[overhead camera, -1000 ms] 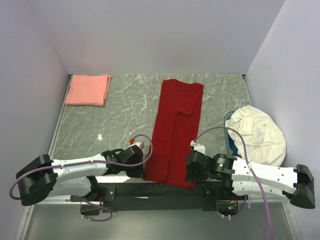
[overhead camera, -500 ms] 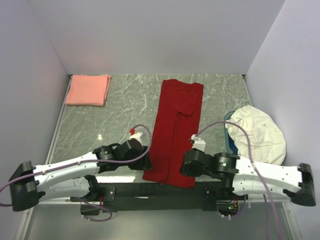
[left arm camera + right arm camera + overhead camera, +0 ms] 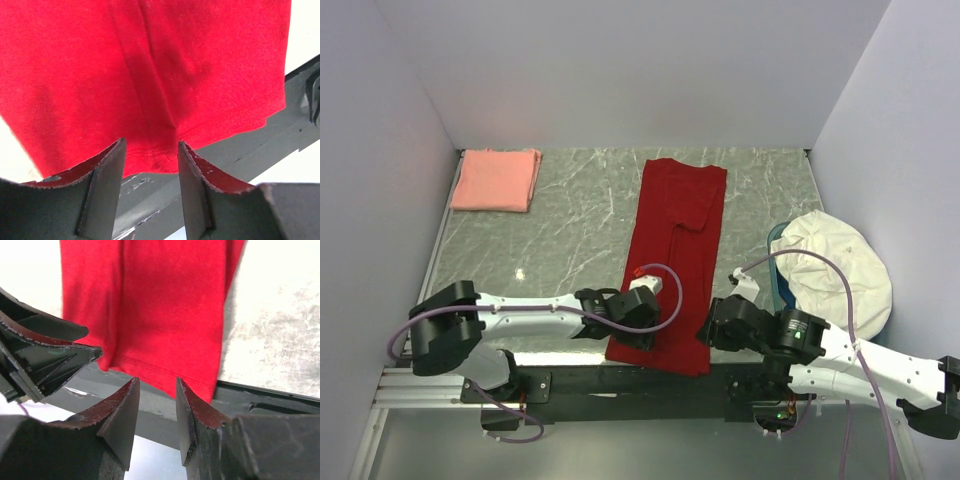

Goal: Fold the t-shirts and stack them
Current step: Fold the tshirt

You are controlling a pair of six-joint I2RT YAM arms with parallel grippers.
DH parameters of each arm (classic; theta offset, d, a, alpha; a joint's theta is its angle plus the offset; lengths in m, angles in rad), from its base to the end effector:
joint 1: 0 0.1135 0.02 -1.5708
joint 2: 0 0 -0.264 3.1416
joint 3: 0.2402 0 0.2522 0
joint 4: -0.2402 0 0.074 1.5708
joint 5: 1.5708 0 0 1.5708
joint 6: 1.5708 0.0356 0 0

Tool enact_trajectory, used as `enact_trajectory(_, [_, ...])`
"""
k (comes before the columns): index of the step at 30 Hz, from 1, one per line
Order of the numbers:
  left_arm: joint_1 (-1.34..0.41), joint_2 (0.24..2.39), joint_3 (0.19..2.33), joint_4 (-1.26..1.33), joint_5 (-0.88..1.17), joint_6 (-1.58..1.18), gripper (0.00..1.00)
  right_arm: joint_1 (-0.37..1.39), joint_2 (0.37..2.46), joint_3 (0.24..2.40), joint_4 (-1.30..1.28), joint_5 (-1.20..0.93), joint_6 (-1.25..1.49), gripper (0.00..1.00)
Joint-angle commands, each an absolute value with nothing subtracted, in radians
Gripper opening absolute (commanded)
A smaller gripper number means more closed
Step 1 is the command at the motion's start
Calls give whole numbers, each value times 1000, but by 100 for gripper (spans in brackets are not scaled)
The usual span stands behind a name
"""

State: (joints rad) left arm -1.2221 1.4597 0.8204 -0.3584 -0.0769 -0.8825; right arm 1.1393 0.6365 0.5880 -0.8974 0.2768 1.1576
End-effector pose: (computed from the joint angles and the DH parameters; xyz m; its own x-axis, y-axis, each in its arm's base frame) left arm 0.0991 -0.2645 0.1859 -0.8951 0.2083 -0.3943 0.3645 0.8511 -0.3778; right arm 0.0584 0.1037 0.2307 -0.8752 0.2057 -0.4379 -0.0133 0.8945 0.4468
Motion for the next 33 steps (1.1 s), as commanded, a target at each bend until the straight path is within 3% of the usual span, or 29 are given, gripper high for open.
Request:
enact_trajectory(1, [-1249,1494,870,-325,-87,-853,51,1134,644,566,-874,268,1152,42])
enact_trajectory(9, [-1272,1551,881,-334,-94,-851,42,1131,689,555,-816,242,1126,42])
enact_trajectory(12, [-1275,1540,882,-344,-107,-857,33,1131,703,560,-805,238,1117,42])
enact_trajectory(16, [-1273,1485,877,-383,-150,-873,6,1131,730,554,-752,197,1098,42])
enact_trajectory(18, [-1273,1441,873,-408,-178,-884,2,1131,750,551,-724,178,1088,42])
enact_trajectory(33, [-1207,1129,683,-518,-258,-1003,1,1157,1078,637,-490,77,1017,41])
